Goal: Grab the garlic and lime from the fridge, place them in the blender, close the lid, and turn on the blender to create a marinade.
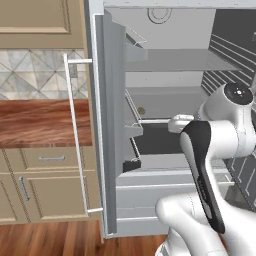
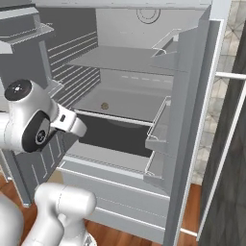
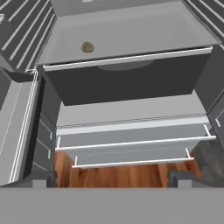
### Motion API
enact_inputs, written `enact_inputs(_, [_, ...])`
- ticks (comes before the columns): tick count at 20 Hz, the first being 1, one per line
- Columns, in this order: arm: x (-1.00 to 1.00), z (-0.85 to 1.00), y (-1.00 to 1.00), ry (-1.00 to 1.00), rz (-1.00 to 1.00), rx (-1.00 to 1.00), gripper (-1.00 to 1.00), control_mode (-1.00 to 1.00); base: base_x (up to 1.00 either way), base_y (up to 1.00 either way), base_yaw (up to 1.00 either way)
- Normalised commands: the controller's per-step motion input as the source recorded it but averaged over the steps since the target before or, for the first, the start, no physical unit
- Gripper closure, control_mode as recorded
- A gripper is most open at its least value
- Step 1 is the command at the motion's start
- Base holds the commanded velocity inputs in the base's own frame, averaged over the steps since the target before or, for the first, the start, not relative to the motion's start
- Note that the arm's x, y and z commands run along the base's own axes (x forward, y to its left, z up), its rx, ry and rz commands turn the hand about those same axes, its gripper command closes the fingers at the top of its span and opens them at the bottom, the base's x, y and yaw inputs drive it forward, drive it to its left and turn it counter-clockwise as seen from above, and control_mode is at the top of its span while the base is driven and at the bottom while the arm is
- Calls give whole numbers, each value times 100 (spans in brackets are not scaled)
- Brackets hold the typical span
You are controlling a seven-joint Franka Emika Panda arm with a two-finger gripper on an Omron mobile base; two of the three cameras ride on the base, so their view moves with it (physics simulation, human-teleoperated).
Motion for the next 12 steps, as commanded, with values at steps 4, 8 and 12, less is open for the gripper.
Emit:
enact_inputs(4, [91,0,0,0,0,0,-100,-100,0,0,0])
enact_inputs(8, [99,0,0,0,0,0,-100,-100,0,0,0])
enact_inputs(12, [93,0,-1,3,1,0,-100,-100,0,0,0])
